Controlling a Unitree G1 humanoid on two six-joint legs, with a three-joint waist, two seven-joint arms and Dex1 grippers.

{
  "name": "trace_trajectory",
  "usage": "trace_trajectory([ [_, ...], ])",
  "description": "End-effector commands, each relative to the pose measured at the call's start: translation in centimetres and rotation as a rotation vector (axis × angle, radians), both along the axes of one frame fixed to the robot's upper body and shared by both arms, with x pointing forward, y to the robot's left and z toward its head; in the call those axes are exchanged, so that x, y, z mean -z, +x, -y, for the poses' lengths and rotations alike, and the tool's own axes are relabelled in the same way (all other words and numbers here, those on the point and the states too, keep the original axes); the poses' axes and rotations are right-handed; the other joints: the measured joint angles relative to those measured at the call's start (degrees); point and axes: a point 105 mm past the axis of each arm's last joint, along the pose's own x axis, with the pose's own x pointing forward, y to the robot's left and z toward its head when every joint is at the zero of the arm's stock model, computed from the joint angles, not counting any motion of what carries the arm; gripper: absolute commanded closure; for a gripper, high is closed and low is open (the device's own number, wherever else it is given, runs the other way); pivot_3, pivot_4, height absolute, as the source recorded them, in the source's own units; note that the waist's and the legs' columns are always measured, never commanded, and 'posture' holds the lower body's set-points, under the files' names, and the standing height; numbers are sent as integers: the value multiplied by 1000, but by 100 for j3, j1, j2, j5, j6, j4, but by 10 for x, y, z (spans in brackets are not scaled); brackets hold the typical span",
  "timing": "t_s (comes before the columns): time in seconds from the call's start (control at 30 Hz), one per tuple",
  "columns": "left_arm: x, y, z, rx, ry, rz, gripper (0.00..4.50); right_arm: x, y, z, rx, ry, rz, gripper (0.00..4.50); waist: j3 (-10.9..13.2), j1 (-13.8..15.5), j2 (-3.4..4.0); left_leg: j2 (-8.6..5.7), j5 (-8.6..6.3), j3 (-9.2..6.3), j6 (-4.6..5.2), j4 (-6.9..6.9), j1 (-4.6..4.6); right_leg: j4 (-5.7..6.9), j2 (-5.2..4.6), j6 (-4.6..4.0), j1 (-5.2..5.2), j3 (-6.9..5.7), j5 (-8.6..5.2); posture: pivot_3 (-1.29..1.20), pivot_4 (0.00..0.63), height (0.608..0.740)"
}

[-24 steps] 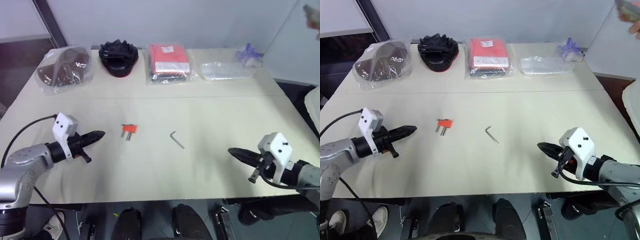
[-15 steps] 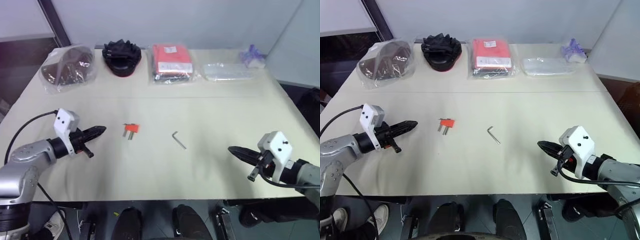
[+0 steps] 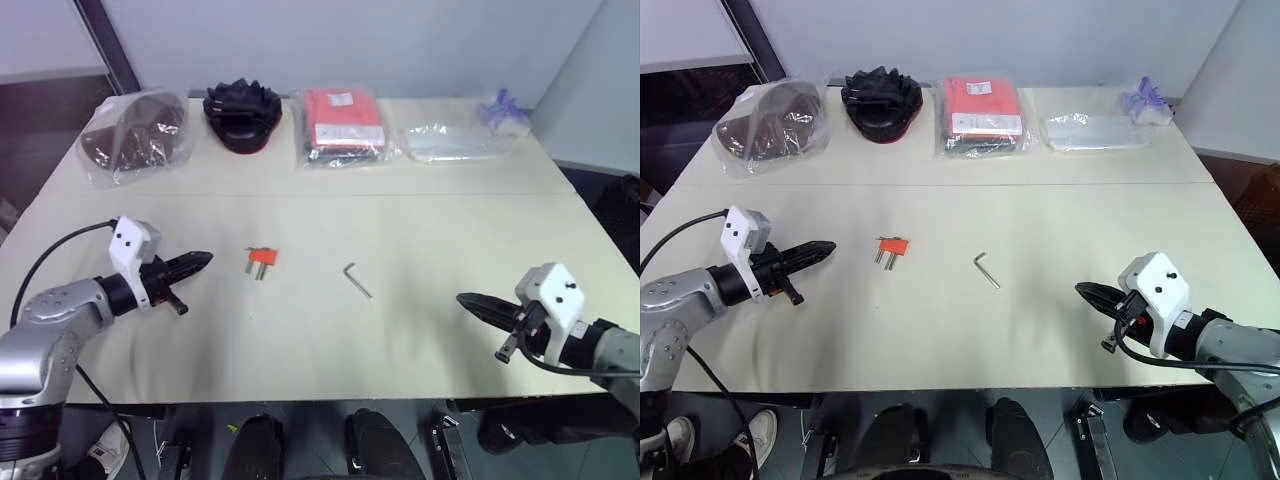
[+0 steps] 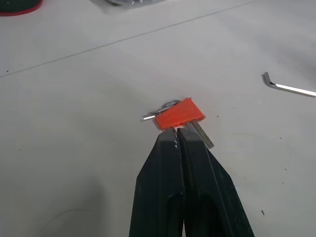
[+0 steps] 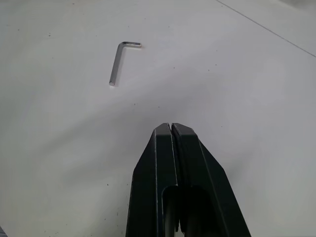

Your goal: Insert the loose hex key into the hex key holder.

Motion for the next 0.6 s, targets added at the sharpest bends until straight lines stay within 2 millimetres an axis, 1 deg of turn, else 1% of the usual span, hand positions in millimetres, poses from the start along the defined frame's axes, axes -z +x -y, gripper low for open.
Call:
trace_trajectory([
  [0.03, -7, 0, 2, 11, 9, 34, 4451, -5, 0, -1, -8, -15, 19, 4477, 0, 0, 0, 0, 0, 0, 0, 0, 0, 0, 0, 0, 0, 0, 0, 0, 150, 740],
  [0.3, -5, 0, 6, 18, 9, 30, 4451, -5, 3, -3, -5, -4, 20, 4477, 0, 0, 0, 0, 0, 0, 0, 0, 0, 0, 0, 0, 0, 0, 0, 0, 150, 740],
  [0.33, -4, 1, 8, 20, 7, 31, 4492, -6, 6, -4, -4, -1, 28, 4244, 0, -1, 0, 0, 0, 0, 0, 0, 0, 0, 0, 0, 0, 0, 0, 0, 150, 740],
  [0.4, -3, 1, 12, 25, 3, 31, 4500, -6, 13, -10, -10, 11, 43, 3602, 0, -6, 0, 0, 0, 0, 0, 1, 1, 0, 0, 0, 1, 0, 0, 0, 150, 740],
  [0.5, 2, 1, 24, 68, 5, 22, 4500, -10, 39, -40, -88, 30, 102, 2094, 1, -58, -1, 1, 0, 0, 0, 2, 5, 1, 2, 0, 1, 4, 1, 0, 150, 740],
  [0.53, 4, 0, 27, 76, 6, 20, 4500, -11, 48, -53, -126, 36, 120, 1489, 1, -72, -2, 2, 0, 0, 0, 2, 6, 3, 2, -1, 0, 8, 1, 0, 150, 740],
  [0.57, 5, 1, 29, 80, 5, 19, 4500, -12, 57, -65, -161, 34, 136, 1079, 3, -78, 0, 2, 0, 0, 0, 2, 8, 4, 4, -1, -1, 8, 1, 0, 150, 740],
  [0.6, 5, 2, 30, 83, 3, 18, 4500, -11, 68, -77, -194, 30, 148, 516, 3, -83, 0, 2, 0, -1, 0, 1, 3, 6, 6, -1, -5, 7, 1, 0, 150, 740],
])
